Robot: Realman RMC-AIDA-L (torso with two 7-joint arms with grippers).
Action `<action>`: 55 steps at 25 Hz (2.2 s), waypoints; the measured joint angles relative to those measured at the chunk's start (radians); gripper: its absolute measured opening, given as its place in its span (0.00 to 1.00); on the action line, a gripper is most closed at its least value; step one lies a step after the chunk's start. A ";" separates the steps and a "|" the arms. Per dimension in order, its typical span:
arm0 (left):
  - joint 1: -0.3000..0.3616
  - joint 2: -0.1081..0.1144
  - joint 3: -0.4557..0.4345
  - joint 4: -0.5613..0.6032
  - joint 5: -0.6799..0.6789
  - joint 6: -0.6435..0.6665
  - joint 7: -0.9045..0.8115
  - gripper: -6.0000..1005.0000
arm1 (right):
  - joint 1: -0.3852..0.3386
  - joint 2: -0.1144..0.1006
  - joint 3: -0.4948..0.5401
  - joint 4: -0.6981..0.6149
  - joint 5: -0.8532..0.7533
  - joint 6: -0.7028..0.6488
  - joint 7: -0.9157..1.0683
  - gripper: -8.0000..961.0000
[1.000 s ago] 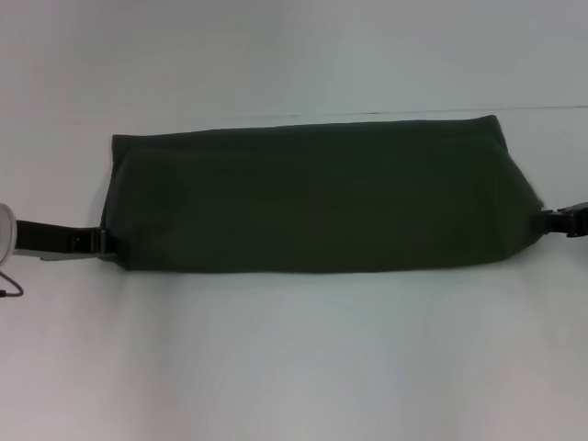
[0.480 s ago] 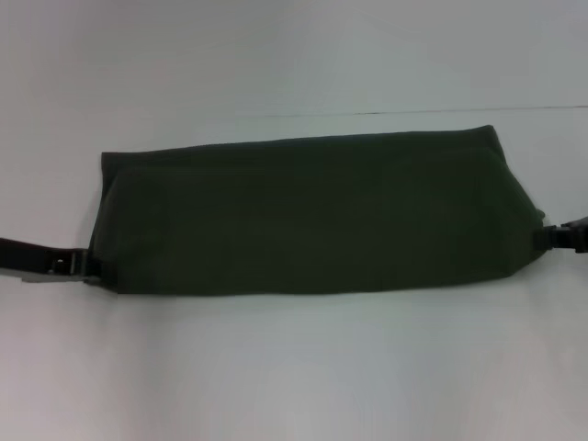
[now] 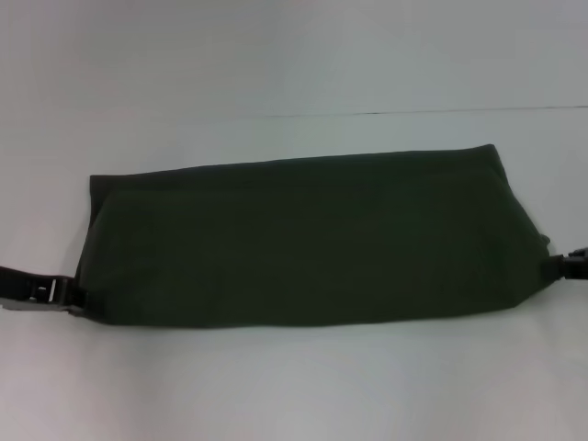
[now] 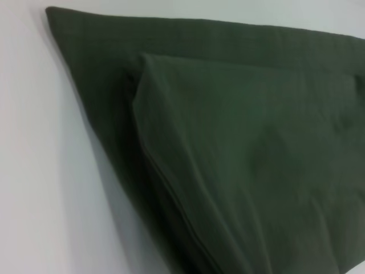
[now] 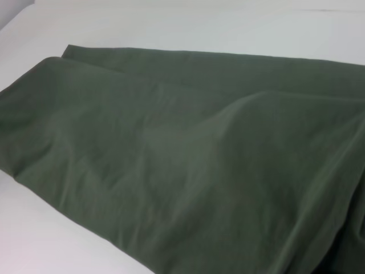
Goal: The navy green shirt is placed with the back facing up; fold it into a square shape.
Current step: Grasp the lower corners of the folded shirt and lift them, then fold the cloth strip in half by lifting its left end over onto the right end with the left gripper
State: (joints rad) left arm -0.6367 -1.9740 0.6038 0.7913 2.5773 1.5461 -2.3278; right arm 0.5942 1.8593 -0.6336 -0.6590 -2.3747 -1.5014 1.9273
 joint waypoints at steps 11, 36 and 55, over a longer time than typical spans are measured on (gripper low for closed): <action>0.000 0.010 -0.008 0.017 0.058 0.088 0.009 0.06 | -0.040 0.007 -0.001 -0.030 0.000 -0.083 -0.030 0.02; -0.030 0.029 -0.016 0.014 0.097 0.126 0.004 0.18 | -0.045 0.020 0.003 -0.031 0.000 -0.091 -0.046 0.20; -0.099 0.096 -0.198 0.050 -0.008 0.120 0.067 0.76 | 0.009 0.031 0.117 -0.191 0.158 -0.093 0.036 0.84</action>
State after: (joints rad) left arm -0.7358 -1.8777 0.4059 0.8409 2.5696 1.6661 -2.2609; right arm 0.6027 1.8906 -0.5163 -0.8501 -2.2169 -1.5944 1.9636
